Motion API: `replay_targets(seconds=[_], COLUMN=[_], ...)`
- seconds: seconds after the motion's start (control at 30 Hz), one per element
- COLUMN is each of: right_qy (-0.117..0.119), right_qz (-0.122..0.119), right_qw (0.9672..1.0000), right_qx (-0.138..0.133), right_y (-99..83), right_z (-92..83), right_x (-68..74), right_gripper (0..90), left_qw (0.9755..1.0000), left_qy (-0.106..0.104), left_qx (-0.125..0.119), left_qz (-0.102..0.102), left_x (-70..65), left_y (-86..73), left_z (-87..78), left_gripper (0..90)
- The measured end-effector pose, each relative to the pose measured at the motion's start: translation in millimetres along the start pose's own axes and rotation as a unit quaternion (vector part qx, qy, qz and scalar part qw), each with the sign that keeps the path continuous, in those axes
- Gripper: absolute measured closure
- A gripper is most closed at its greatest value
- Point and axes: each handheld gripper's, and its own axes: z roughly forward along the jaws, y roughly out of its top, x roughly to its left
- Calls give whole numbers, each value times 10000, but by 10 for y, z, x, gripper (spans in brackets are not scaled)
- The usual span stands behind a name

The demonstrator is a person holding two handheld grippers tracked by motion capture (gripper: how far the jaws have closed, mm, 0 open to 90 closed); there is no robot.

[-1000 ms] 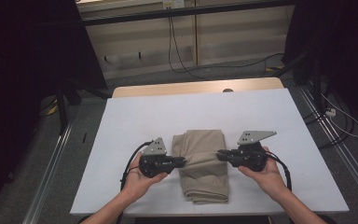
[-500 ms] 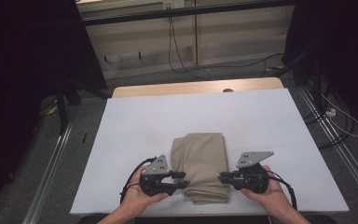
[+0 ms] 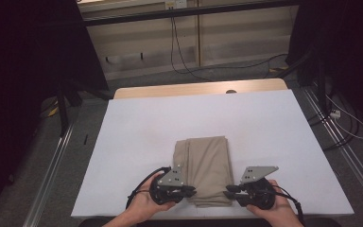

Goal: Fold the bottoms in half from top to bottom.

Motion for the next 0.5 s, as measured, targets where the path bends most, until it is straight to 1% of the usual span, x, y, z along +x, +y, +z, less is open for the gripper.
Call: replay_targets(seconds=[0.1, 0.13, 0.17, 0.2, 0.23, 0.27, 0.3, 0.33, 0.37, 0.4, 0.43, 0.47, 0.5], right_qy=[-30, -46, -47, -38, -36, -48, -74, -110, -176, -213, -231, -257, -298], right_qz=[-10, -24, -10, 3, 6, 23, 35, 21, 19, 24, 32, 54, 87], right_qw=[10000, 10000, 10000, 10000, 10000, 10000, 10000, 9999, 9998, 9996, 9994, 9991, 9987], right_qx=[12, 20, 26, 32, 24, 10, -23, -76, -123, -195, -266, -335, -407], right_y=[-13, -17, -18, -16, -15, -14, -10, -5, 3, 7, 12, 18, 27], right_z=[-2, -1, -2, -5, -7, -9, -12, -15, -21, -28, -36, -40, -44], right_x=[23, 32, 37, 37, 33, 32, 31, 29, 26, 22, 17, 9, 0], right_gripper=[734, 725, 717, 705, 686, 649, 603, 558, 542, 523, 499, 476, 449], left_qw=[9998, 9998, 9998, 9996, 9994, 9995, 9995, 9993, 9991, 9985, 9978, 9966, 9958], left_qy=[-96, -124, -166, -203, -241, -235, -177, -103, -26, 85, 248, 349, 370], left_qx=[-58, -75, -70, -98, -138, -145, -193, -276, -349, -434, -499, -575, -620], left_qz=[-157, -163, -112, -147, -182, -155, -183, -219, -235, -315, -364, -485, -571], left_x=[-2, -4, -1, 1, 8, 18, 18, 15, 20, 26, 43, 61, 94], left_y=[-35, -38, -40, -43, -46, -46, -45, -42, -34, -25, -18, -14, -14], left_z=[-3, -2, -6, -8, -10, -15, -20, -27, -37, -47, -63, -77, -91], left_gripper=[830, 823, 811, 788, 766, 747, 724, 674, 613, 551, 490, 438, 409])
